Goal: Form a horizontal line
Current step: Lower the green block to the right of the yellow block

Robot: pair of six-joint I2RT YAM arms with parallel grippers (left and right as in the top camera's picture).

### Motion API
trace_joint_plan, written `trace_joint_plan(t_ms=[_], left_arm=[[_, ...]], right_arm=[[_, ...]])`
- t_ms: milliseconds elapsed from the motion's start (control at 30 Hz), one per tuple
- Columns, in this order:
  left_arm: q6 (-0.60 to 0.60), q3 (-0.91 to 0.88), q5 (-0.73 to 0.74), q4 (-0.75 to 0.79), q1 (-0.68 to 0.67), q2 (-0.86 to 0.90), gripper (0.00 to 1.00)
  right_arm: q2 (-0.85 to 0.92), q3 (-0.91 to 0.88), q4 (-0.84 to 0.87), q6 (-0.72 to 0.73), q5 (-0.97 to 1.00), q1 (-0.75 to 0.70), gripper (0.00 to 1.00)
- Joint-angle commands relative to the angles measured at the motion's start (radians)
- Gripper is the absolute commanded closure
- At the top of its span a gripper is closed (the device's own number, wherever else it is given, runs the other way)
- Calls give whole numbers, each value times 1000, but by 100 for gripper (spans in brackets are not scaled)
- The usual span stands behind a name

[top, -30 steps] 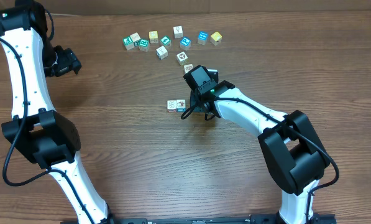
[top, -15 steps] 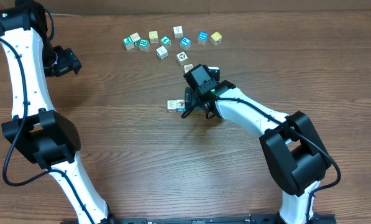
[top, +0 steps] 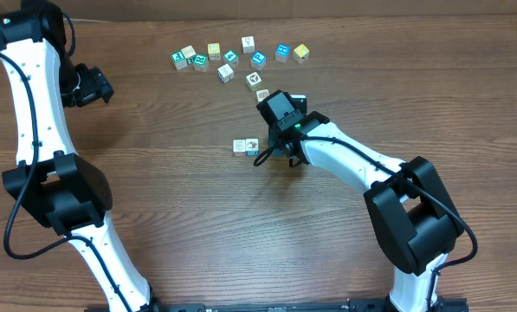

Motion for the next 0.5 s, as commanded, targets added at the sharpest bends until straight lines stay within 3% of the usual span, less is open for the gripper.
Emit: trace_joint_plan(t_ms=[0, 467], left_arm=[[-14, -5, -10, 2, -3, -4, 1], [-14, -5, -9, 2, -3, -4, 1]], right_arm=[[-36, -6, 5, 0, 14, -2, 66], [-17, -6, 3, 1, 3, -2, 69]])
